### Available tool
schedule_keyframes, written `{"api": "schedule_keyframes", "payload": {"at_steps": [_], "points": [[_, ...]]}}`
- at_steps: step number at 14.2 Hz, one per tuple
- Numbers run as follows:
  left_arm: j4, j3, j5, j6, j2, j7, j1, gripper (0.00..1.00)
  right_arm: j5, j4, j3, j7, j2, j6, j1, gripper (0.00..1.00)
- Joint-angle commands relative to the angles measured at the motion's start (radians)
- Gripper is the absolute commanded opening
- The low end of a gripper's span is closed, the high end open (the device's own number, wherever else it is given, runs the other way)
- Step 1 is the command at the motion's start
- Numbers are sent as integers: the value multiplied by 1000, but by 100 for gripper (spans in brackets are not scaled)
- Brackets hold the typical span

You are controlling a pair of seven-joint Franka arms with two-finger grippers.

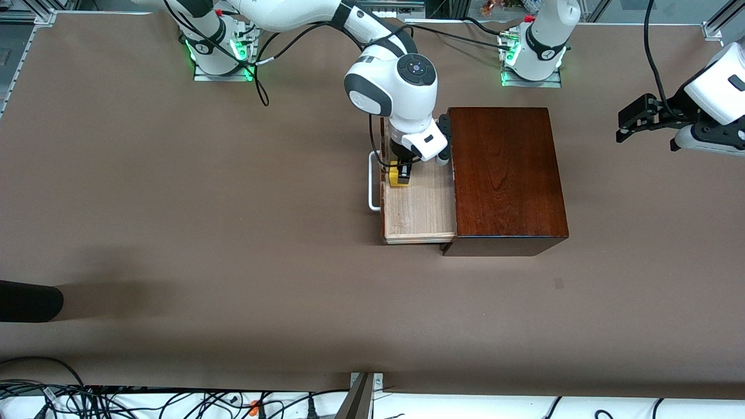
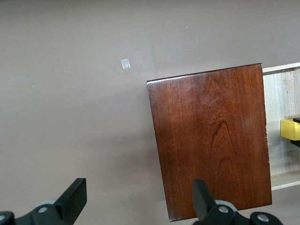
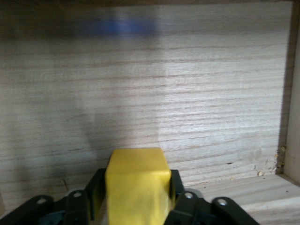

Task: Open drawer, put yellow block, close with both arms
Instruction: 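Lower the yellow cube into the drawer and open the right gripper, then withdraw the right gripper while the left gripper reaches the drawer handle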

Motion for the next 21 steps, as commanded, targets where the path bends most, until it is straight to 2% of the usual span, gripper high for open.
{"api": "schedule_keyframes", "payload": {"at_steps": [1,5,8,13,16,19,20,21], "points": [[-19,3,-1,-1,-24,9,-1,100,-14,-9,4,-32,-8,11,-8,100],[-19,3,-1,-1,-22,8,-2,100,19,37,3,-22,-33,-18,-11,100],[-17,3,-3,-1,-22,8,-2,100,69,123,0,-18,-93,-166,-44,100],[19,-17,-6,2,-5,6,-21,100,122,123,0,-19,-225,-272,-253,100],[26,-123,-16,12,19,2,-21,100,148,127,6,-17,-251,-218,-414,100],[75,-236,-4,13,79,2,-39,100,312,100,-8,-25,-327,-220,-549,100],[84,-279,-7,15,114,0,-57,100,342,47,-28,-22,-370,-226,-572,100],[94,-307,-7,22,148,0,-89,100,381,-9,-73,-14,-419,-226,-584,100]]}}
